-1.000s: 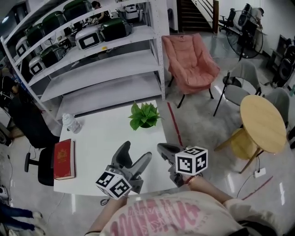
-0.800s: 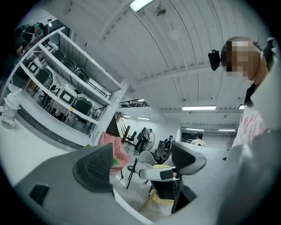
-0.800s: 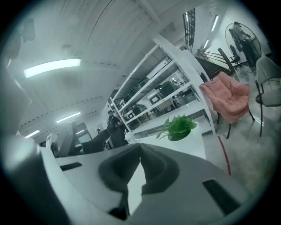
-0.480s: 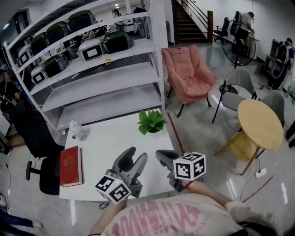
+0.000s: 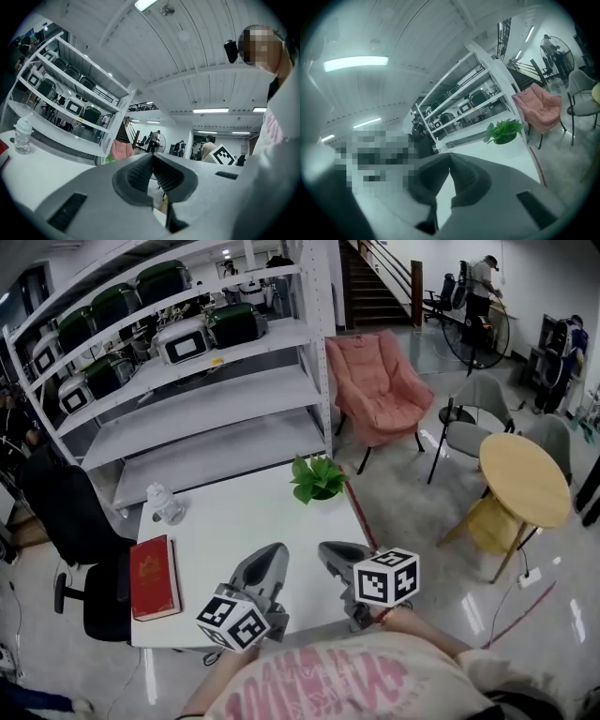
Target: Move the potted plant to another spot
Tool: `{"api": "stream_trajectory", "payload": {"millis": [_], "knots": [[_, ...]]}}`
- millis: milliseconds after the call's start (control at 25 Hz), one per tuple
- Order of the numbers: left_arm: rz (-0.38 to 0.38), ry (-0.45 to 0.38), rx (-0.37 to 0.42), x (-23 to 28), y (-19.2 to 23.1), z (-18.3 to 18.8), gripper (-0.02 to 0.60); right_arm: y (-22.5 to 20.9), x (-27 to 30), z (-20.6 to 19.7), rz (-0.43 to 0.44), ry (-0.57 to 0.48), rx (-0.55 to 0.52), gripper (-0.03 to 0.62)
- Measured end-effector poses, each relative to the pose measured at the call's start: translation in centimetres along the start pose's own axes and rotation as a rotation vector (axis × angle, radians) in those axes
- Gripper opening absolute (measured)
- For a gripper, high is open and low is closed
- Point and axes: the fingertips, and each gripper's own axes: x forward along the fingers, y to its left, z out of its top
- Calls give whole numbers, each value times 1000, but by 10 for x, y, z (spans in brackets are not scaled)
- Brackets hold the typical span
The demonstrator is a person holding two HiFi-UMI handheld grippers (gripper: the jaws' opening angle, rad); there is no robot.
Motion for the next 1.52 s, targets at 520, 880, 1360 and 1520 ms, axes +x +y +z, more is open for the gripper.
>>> {"api": "stream_trajectory", "payload": {"millis": [520,880,1360,1520], "knots": [[179,114,-37,-40,47,-20,3,17,-5,-12,-183,-53,-115,6],[240,127,-69,-52,62,-40,3,5,-10,-26,-251,-28,-139,6],[296,117,-100,-53,66,-43,3,-3,-8,-27,-231,2,-133,6],[307,116,-99,-50,67,-43,3,-6,-7,-25,-223,8,-132,6]]}}
